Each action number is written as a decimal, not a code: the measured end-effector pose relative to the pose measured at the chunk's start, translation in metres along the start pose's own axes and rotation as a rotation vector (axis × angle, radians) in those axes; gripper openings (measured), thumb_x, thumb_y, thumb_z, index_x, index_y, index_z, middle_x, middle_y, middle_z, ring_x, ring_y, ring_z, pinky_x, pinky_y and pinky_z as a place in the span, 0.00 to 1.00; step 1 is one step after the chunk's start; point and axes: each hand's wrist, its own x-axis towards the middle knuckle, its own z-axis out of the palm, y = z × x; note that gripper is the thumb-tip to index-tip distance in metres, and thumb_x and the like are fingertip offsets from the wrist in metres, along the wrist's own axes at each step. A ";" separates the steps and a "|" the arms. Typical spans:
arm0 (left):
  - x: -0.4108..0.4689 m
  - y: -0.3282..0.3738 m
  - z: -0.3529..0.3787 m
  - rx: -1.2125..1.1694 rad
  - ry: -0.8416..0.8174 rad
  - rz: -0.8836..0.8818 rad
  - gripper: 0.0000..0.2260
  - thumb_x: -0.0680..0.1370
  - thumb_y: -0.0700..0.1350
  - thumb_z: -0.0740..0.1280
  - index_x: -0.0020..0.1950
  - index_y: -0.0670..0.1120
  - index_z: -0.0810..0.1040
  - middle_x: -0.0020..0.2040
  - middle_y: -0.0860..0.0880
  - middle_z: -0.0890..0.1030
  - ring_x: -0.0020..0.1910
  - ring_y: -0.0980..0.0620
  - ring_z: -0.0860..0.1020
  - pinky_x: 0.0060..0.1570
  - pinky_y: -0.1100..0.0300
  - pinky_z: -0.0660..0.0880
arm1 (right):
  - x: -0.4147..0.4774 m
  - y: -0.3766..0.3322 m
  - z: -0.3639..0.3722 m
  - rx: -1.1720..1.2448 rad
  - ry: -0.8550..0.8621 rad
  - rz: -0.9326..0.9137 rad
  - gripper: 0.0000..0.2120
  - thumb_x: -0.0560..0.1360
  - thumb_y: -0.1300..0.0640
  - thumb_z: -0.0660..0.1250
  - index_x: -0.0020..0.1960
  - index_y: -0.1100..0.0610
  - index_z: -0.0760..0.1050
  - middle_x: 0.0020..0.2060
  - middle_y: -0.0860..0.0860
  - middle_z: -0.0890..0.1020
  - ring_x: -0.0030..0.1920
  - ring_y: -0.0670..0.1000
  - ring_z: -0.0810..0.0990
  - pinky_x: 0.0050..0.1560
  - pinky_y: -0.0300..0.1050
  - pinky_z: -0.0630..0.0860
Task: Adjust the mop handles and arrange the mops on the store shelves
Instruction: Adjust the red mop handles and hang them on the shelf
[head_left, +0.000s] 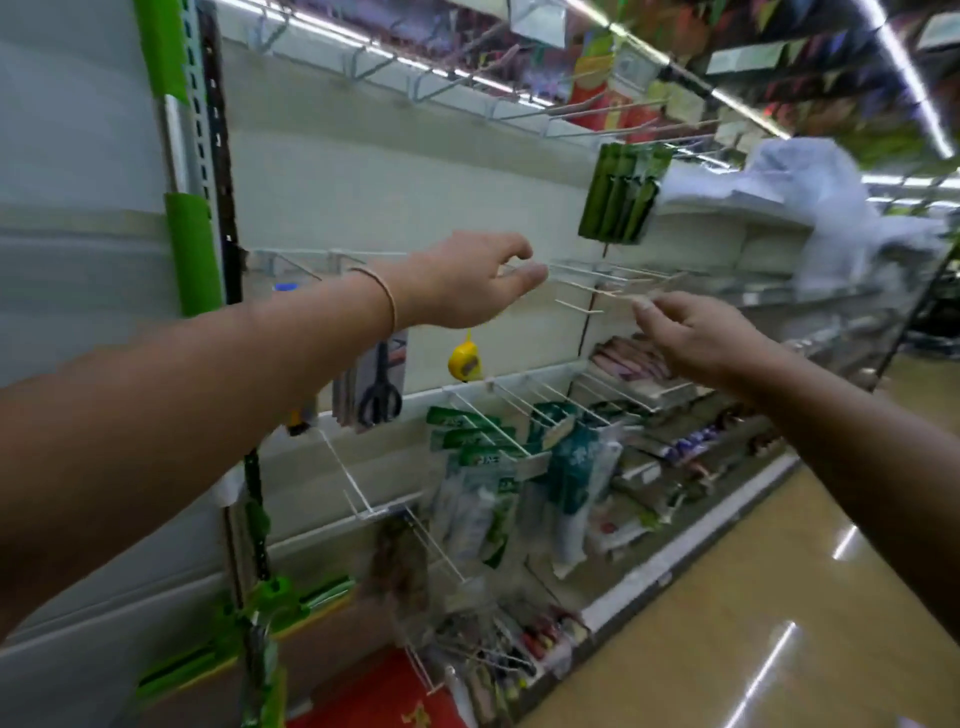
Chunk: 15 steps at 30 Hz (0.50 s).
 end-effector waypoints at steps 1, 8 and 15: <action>0.007 0.010 0.009 0.003 -0.019 0.027 0.23 0.82 0.59 0.55 0.71 0.47 0.70 0.68 0.44 0.75 0.66 0.45 0.73 0.63 0.54 0.68 | -0.004 0.016 -0.004 -0.011 0.001 0.026 0.22 0.83 0.44 0.55 0.67 0.55 0.75 0.61 0.57 0.80 0.61 0.58 0.77 0.59 0.50 0.72; 0.065 0.081 0.076 0.031 -0.155 0.150 0.26 0.82 0.59 0.54 0.75 0.47 0.65 0.73 0.46 0.70 0.71 0.46 0.69 0.69 0.50 0.67 | -0.024 0.128 -0.033 -0.070 0.018 0.167 0.26 0.82 0.42 0.56 0.74 0.55 0.68 0.68 0.56 0.76 0.66 0.57 0.75 0.66 0.56 0.72; 0.130 0.157 0.155 0.046 -0.289 0.227 0.25 0.81 0.60 0.56 0.74 0.48 0.66 0.69 0.44 0.73 0.64 0.45 0.73 0.65 0.47 0.71 | -0.034 0.236 -0.060 -0.051 0.009 0.276 0.27 0.82 0.41 0.56 0.76 0.54 0.65 0.70 0.56 0.74 0.69 0.58 0.72 0.68 0.59 0.71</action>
